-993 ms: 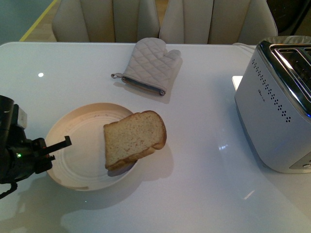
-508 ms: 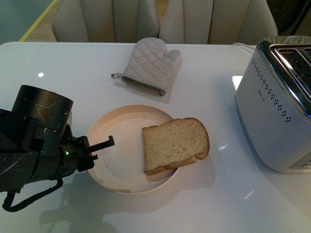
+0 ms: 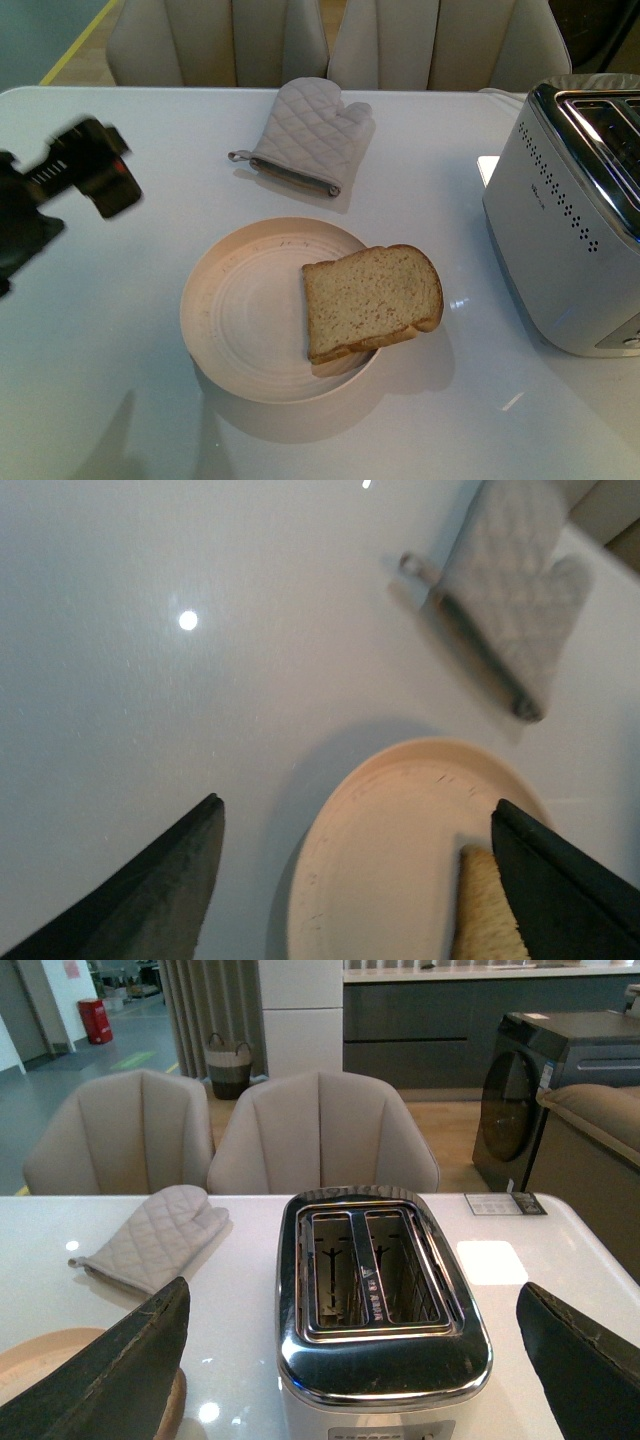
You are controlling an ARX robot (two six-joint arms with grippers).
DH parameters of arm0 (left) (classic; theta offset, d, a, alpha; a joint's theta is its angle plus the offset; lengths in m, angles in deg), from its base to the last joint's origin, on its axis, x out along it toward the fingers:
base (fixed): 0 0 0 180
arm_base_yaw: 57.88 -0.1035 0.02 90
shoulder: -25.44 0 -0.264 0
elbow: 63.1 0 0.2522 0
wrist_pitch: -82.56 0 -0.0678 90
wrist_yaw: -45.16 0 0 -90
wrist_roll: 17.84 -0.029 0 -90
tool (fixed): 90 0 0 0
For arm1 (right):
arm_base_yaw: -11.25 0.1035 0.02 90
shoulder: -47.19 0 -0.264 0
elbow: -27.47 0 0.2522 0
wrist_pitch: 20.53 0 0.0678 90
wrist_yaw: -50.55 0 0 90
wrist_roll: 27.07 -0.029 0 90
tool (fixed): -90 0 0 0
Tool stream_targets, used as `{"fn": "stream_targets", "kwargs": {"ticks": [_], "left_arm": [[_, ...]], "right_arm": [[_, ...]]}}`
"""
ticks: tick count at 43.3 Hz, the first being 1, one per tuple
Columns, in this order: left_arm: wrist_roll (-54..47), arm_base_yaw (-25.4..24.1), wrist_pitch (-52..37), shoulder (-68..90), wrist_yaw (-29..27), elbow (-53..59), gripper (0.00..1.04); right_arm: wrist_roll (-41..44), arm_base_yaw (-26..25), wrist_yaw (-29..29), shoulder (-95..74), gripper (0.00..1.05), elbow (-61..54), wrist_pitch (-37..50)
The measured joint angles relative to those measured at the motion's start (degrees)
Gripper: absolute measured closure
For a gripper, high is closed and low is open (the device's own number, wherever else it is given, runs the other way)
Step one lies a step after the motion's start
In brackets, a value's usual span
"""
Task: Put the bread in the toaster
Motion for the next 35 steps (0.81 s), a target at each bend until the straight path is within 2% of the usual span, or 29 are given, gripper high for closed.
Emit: {"fn": "stream_targets", "kwargs": {"ticks": [6,16,18,21,23,26,31,35], "left_arm": [[0.0,-2.6,2.3,-15.2,0.3,4.9,0.06],[0.1,-6.9,8.8,-41.3,0.5,9.1,0.07],[-2.3,-7.0,5.9,-43.4,-0.2,10.0,0.11],[-11.4,-7.3,-2.2,-46.3,-0.7,12.7,0.22],[-19.5,-8.4,-5.3,-48.0,1.0,15.3,0.32],[-27.1,-10.4,-5.4,-49.4,3.0,18.1,0.45],[-31.2,-11.2,-4.9,-51.9,3.1,20.7,0.61],[-33.3,-11.2,-3.7,-56.0,3.2,22.8,0.82]], "right_arm": [[0.0,0.0,0.0,0.0,0.09,0.0,0.0],[0.0,0.0,0.0,0.0,0.09,0.0,0.0],[0.0,0.0,0.0,0.0,0.09,0.0,0.0],[0.0,0.0,0.0,0.0,0.09,0.0,0.0],[0.0,0.0,0.0,0.0,0.09,0.0,0.0],[0.0,0.0,0.0,0.0,0.09,0.0,0.0],[0.0,0.0,0.0,0.0,0.09,0.0,0.0],[0.0,0.0,0.0,0.0,0.09,0.0,0.0]]}}
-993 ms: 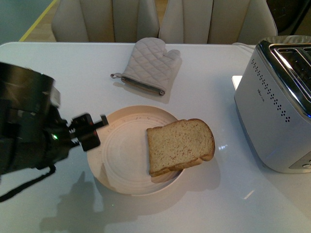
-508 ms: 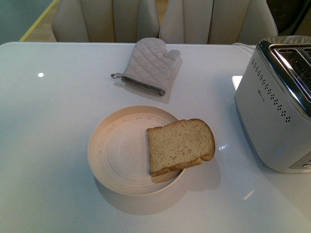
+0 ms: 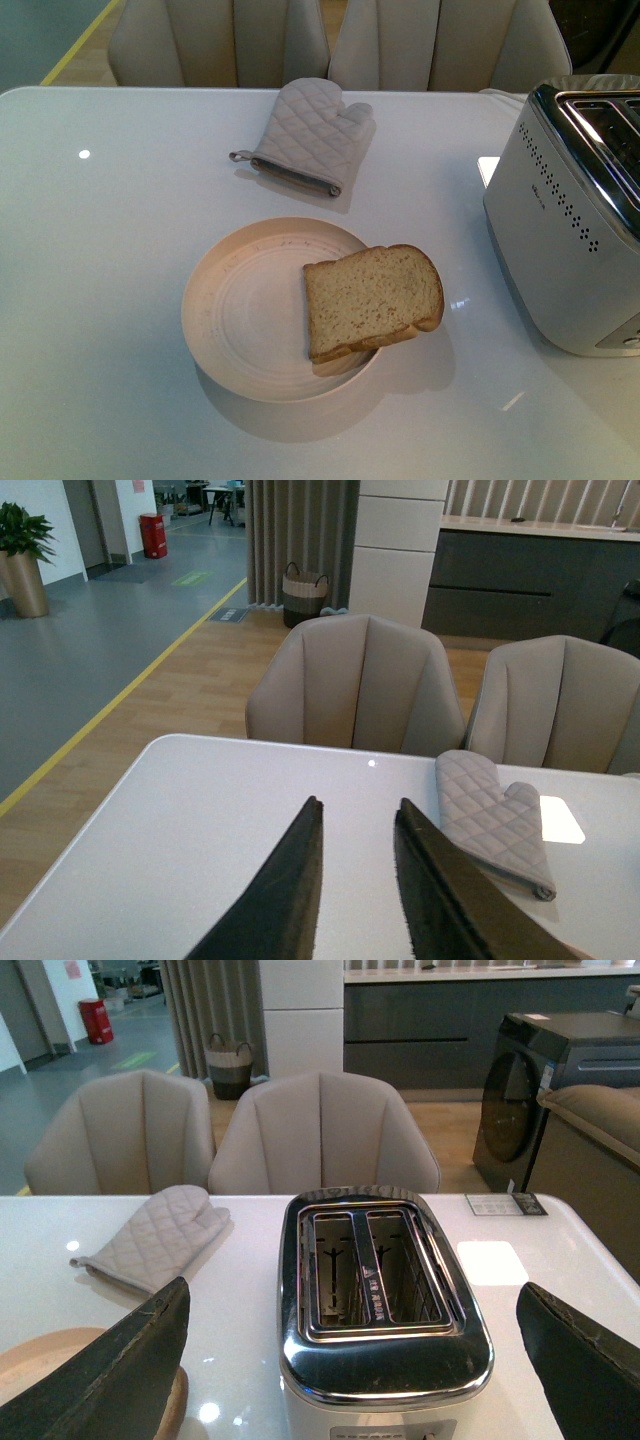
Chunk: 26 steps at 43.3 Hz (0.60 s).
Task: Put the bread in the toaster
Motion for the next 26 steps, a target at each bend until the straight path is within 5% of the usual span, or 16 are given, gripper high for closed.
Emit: {"fn": "stream_targets", "kwargs": {"ticks": [4,26], "left_arm": [[-0.6,-0.1,1.9,-3.4,0.0,1.8,1.02],[-1.1,-0.1,11.7,-19.9,0.0,7.5,1.02]], "right_arm": [[0.0,0.0,0.0,0.0,0.09,0.0,0.0],[0.0,0.0,0.0,0.0,0.09,0.0,0.0]]}}
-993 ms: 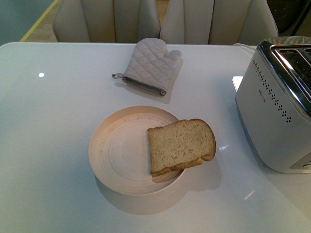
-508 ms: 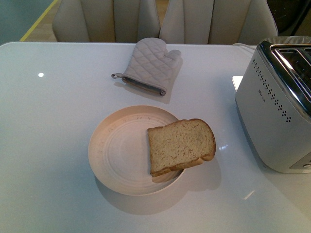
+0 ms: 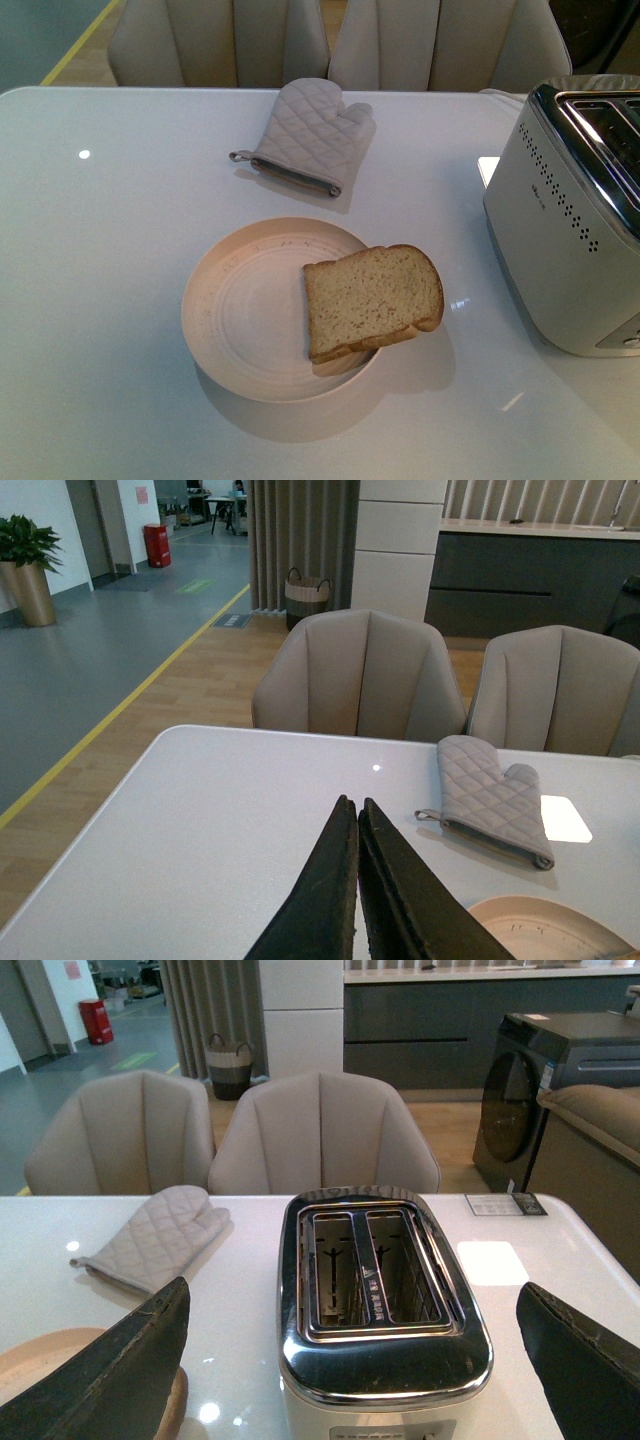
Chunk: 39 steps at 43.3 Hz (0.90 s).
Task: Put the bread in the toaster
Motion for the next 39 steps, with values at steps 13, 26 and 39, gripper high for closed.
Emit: {"fn": "stream_targets", "kwargs": {"ticks": [13,26,39], "left_arm": [[0.0,0.0,9.3,-9.6,0.0,0.0,1.02],[0.0,0.0,15.8,-16.1,-0.1,0.0,1.02],[0.0,0.0,27.2,-27.1,0.0,0.0,1.02]], "right_arm": [[0.0,0.0,0.0,0.0,0.09,0.0,0.0],[-3.6,5.2,15.5,-6.7,0.09,4.1,-12.0],[-7.6,14.6,25.3,-23.5,0.09,5.5,-4.6]]}}
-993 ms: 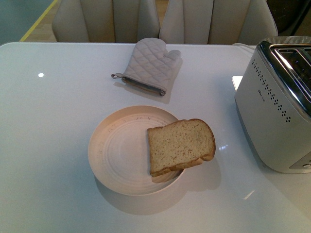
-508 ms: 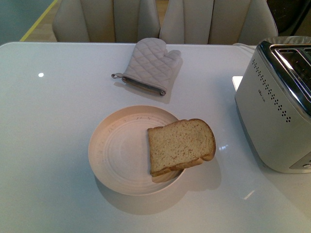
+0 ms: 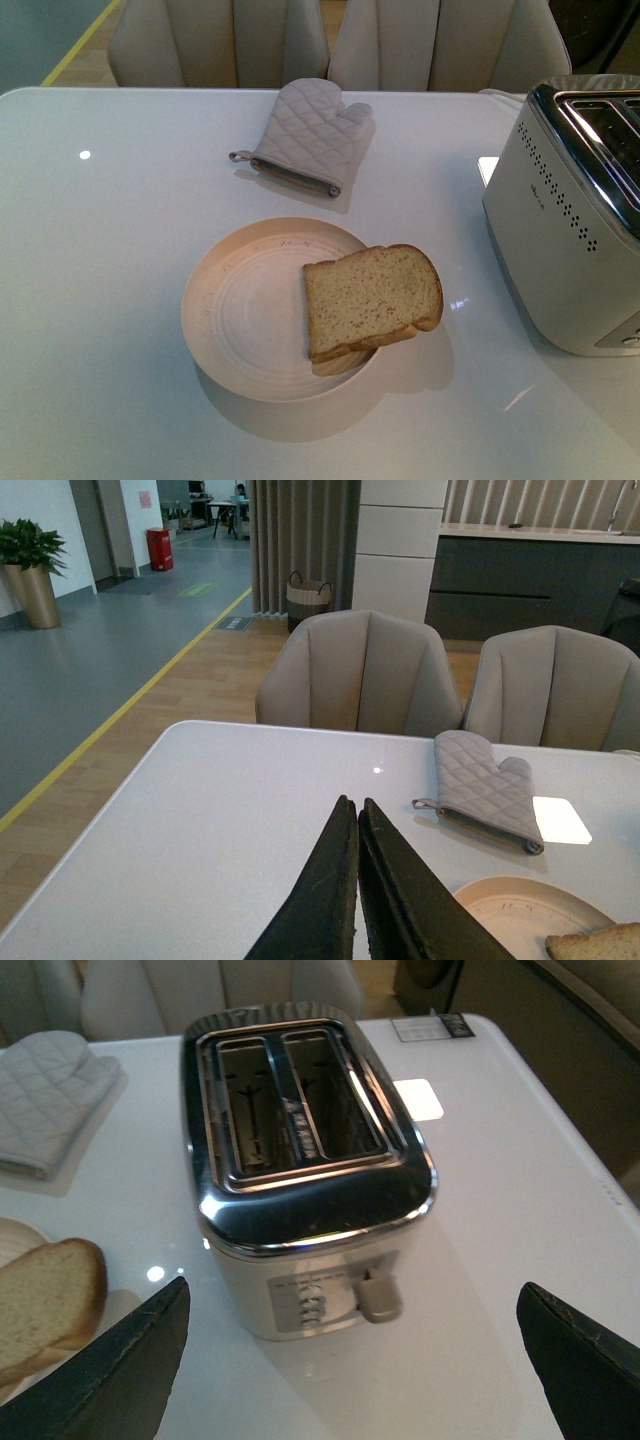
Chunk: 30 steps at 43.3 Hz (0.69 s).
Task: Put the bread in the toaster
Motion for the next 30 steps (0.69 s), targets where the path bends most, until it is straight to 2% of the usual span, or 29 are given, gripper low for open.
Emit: {"fn": "stream_targets", "kwargs": {"ticks": [7,10,14,17,20,29,30], "left_arm": [[0.0,0.0,0.2,-0.2,0.0,0.0,1.02],[0.0,0.0,0.2,-0.2,0.0,0.0,0.87],[0.0,0.0,0.2,-0.2,0.0,0.0,0.75],[0.0,0.0,0.2,-0.2,0.0,0.0,0.59],[0.0,0.0,0.2,-0.2,0.0,0.0,0.48],[0.0,0.0,0.2,-0.2,0.0,0.0,0.06],[-0.1,0.0,0.2,-0.2,0.0,0.0,0.05]], "right_arm": [[-3.5,4.6,-1.4,-20.0,0.09,4.5,14.7],[-6.2,6.2,-3.1,-30.0,0.09,7.5,19.7],[-9.3,7.6,-6.1,-40.5,0.09,10.7,24.2],[-13.1,8.2,-10.1,-50.4,0.09,14.5,27.3],[-15.7,8.2,-12.3,-57.4,0.09,17.6,29.1],[-25.9,7.6,-16.7,-80.8,0.09,28.5,33.0],[-26.7,7.5,-17.0,-82.4,0.09,29.2,33.0]]}}
